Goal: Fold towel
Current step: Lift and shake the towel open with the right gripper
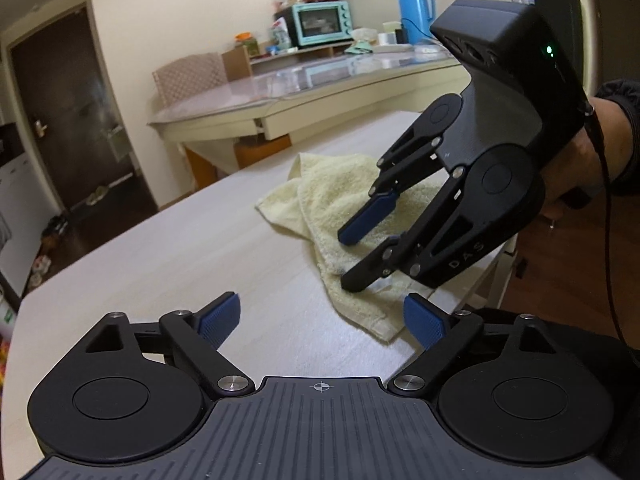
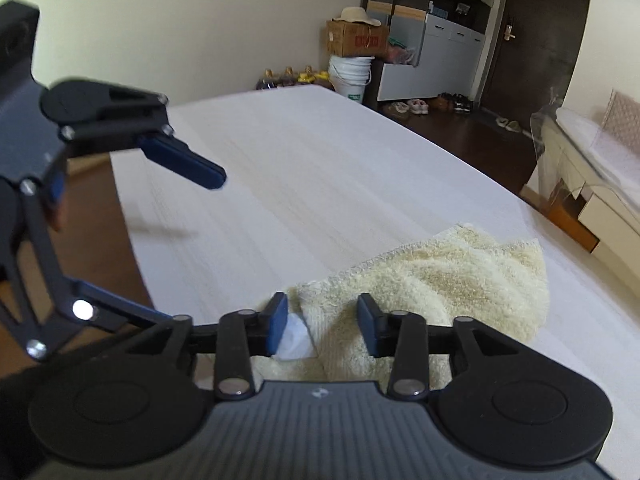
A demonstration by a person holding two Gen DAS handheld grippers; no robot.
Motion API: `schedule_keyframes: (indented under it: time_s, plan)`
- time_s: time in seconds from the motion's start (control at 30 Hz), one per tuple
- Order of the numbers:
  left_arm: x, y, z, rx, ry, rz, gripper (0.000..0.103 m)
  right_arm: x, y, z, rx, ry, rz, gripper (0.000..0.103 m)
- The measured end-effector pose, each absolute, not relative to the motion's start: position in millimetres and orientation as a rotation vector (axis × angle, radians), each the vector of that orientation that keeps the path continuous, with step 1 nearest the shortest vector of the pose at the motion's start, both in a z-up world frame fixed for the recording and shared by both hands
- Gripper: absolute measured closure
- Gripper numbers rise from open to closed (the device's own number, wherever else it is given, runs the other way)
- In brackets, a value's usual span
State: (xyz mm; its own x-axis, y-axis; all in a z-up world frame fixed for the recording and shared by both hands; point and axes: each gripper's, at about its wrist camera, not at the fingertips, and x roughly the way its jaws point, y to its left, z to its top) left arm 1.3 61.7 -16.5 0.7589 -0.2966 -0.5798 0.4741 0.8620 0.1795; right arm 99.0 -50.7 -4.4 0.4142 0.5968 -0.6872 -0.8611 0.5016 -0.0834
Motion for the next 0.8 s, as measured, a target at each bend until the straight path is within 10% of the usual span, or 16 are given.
schedule_keyframes:
  time_s: [0.07,0.37,0.8]
  plan:
    - [3,61,-17,0.320,0.570,-0.429,0.010,102,-58,-3,-0.409,0.644,0.952,0.099]
    - [14,48,-15,0.324,0.556,-0.474,0.010,96,-151,32,-0.151,0.553,0.795,0.100]
    - [11,36,-25,0.372,0.595,-0.446,0.009,97,-58,-3,-0.375,0.596,0.967,0.059]
